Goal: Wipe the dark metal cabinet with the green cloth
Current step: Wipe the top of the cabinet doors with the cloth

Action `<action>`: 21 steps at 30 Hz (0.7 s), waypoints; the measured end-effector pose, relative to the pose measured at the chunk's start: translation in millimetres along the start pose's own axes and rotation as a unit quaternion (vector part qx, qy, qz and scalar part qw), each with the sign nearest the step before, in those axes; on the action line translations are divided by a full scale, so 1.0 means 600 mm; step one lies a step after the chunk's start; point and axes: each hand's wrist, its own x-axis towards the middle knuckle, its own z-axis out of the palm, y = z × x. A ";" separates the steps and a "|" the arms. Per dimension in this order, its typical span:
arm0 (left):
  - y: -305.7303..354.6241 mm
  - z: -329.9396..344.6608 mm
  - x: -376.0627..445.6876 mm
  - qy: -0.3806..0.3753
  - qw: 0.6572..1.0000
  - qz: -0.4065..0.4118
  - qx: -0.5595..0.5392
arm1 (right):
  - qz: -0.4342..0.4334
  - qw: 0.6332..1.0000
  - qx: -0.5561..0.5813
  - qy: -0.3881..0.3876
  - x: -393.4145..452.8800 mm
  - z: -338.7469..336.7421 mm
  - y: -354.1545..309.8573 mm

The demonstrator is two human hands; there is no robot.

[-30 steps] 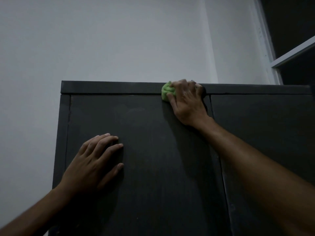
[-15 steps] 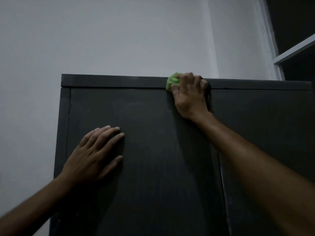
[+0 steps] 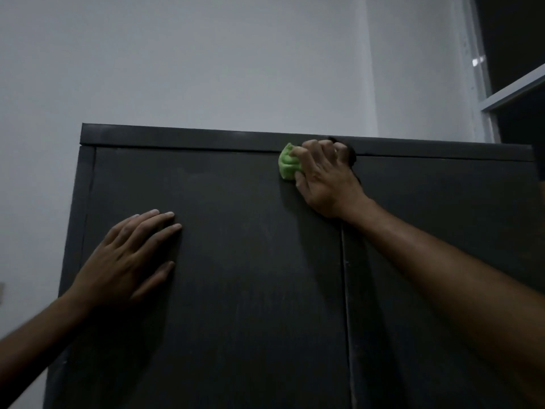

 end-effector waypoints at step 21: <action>0.277 0.072 0.151 -0.015 0.999 -0.005 -0.028 | 0.231 0.970 0.023 0.071 -0.062 -0.004 0.071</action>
